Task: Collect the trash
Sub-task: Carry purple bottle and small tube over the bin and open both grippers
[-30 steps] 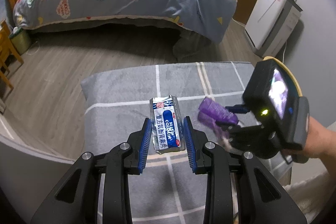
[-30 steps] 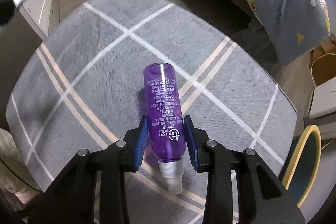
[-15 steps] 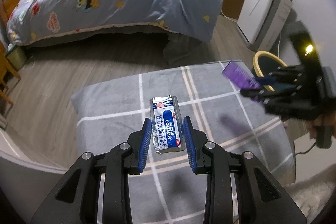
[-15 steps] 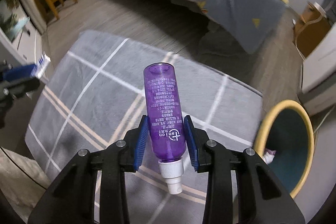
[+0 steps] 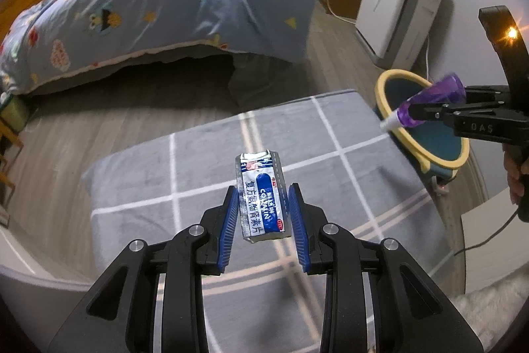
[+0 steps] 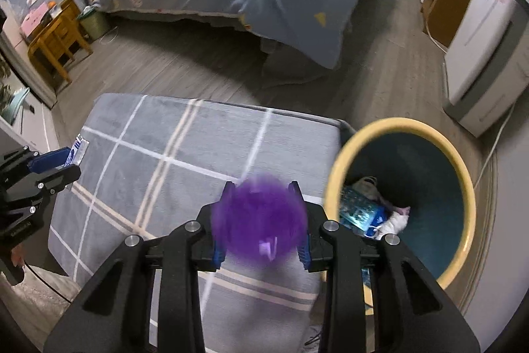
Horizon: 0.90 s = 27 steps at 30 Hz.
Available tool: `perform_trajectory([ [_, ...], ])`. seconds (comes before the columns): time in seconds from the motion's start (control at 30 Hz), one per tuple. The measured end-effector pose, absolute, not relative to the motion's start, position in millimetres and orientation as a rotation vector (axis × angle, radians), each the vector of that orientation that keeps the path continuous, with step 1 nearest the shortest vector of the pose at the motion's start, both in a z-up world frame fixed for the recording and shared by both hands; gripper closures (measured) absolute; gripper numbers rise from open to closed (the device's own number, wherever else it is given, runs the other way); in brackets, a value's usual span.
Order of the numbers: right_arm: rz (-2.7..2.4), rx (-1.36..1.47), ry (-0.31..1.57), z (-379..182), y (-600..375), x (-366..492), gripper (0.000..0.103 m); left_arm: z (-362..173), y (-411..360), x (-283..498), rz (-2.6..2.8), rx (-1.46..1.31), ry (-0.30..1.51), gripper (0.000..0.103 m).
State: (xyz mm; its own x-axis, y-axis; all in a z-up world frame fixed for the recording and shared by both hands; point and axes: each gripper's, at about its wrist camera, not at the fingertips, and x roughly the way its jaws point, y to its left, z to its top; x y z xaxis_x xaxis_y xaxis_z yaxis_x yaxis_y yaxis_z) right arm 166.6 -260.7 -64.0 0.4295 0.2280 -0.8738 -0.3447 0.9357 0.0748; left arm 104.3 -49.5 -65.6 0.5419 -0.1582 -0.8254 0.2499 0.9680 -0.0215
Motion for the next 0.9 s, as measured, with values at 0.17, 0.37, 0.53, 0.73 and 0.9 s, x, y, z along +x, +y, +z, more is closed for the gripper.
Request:
perform_trajectory([
  [0.17,0.345,-0.068,1.073,-66,-288,166,0.071,-68,-75,110,-0.268,0.131,0.971,0.071],
  [0.37,0.329,-0.018,1.048,-57,-315,165,0.071,-70,-104,114,-0.299,0.155,0.967,0.071],
  [0.53,0.285,0.038,1.019,-49,-341,167,0.071,-65,-128,117,-0.336,0.141,0.947,0.071],
  [0.73,0.177,0.121,0.982,-46,-380,175,0.071,-59,-177,117,-0.428,0.185,0.897,0.071],
  [0.9,0.093,0.198,1.0,-60,-416,181,0.071,-68,-223,120,-0.524,0.205,0.894,0.071],
])
